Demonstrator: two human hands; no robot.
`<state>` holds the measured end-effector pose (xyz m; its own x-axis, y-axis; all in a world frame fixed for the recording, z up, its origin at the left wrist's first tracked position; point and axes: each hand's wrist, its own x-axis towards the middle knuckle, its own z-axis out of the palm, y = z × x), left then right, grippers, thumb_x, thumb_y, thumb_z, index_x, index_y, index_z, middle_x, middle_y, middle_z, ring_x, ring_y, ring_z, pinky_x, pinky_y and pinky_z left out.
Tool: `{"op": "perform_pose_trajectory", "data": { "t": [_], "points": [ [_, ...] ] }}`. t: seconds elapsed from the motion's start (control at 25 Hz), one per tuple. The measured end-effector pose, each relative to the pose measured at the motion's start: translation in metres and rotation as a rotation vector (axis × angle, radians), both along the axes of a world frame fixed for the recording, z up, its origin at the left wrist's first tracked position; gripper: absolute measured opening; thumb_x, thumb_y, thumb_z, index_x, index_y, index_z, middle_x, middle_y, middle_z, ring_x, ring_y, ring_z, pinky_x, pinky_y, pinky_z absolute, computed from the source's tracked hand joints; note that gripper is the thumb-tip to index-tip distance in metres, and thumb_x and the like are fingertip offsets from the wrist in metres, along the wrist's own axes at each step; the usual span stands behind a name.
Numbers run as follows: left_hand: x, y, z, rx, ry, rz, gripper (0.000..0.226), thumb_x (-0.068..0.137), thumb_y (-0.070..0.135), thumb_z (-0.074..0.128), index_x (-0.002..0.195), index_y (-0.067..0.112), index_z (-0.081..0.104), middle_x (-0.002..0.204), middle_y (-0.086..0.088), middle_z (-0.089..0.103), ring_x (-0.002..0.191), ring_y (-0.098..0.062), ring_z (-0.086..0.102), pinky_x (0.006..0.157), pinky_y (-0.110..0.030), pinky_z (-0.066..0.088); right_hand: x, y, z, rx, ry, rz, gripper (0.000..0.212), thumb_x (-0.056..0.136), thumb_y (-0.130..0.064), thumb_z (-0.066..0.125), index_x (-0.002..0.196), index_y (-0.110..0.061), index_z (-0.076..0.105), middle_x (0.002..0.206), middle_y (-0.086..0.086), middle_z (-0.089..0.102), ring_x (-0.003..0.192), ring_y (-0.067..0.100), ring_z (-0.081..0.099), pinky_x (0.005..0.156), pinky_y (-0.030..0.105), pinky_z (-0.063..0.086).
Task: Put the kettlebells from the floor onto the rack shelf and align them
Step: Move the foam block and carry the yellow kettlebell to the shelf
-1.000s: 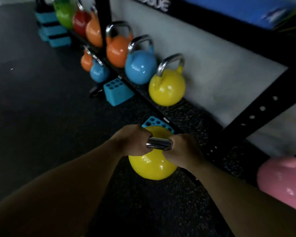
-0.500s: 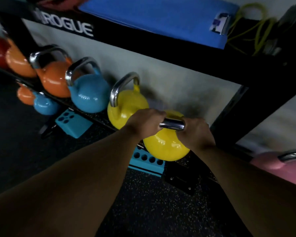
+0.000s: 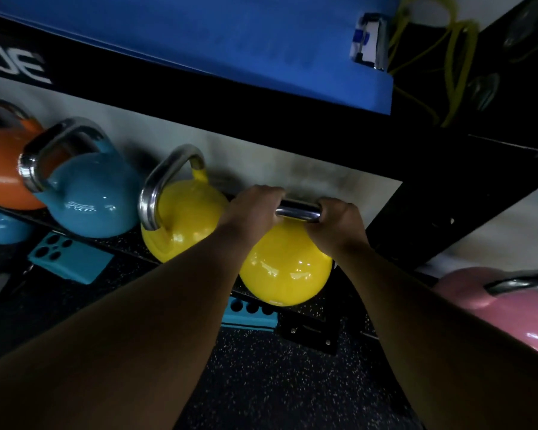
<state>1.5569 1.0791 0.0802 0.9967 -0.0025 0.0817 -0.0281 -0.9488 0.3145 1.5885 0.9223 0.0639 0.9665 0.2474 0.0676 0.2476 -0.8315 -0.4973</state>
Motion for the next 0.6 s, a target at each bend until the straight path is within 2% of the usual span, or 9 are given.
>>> {"op": "perform_pose_trajectory", "data": {
  "t": [0.2,0.36,0.48,0.6],
  "points": [
    [0.004,0.003,-0.007,-0.010,-0.012,-0.012,0.024,0.086,0.020,0.070,0.107,0.011,0.063,0.099,-0.013,0.070,0.095,-0.034,0.065,0.067,-0.034,0.040,-0.002,0.000,-0.005,0.028,0.014,-0.034,0.023,0.077,-0.012,0.060,0.097,-0.016,0.070,0.090,0.016,0.071,0.083,0.035,0.065,0.064,0.027,0.042],
    [0.006,0.004,-0.008,-0.003,0.010,-0.023,0.035,0.084,0.021,0.070,0.118,0.014,0.063,0.108,-0.014,0.070,0.104,-0.036,0.064,0.076,-0.038,0.048,0.002,-0.003,-0.001,-0.013,0.064,0.008,0.026,0.080,-0.016,0.063,0.106,-0.015,0.062,0.097,0.016,0.066,0.090,0.035,0.062,0.068,0.033,0.049],
    [0.001,0.001,-0.005,-0.057,-0.050,-0.038,0.042,0.082,0.012,0.065,0.121,0.016,0.052,0.113,-0.016,0.060,0.106,-0.039,0.060,0.072,-0.041,0.048,-0.014,-0.010,0.007,-0.045,0.121,0.065,0.057,0.081,-0.016,0.066,0.132,-0.017,0.042,0.124,0.017,0.050,0.114,0.036,0.050,0.088,0.043,0.051],
    [-0.033,-0.005,-0.008,-0.079,-0.143,-0.039,0.068,0.083,0.013,0.065,0.143,0.022,0.035,0.139,-0.010,0.043,0.127,-0.031,0.045,0.087,-0.041,0.052,-0.051,-0.022,0.005,0.014,0.115,0.089,0.087,0.083,-0.018,0.068,0.152,-0.024,0.015,0.153,0.015,0.027,0.140,0.034,0.031,0.109,0.047,0.041]
  ]
}}
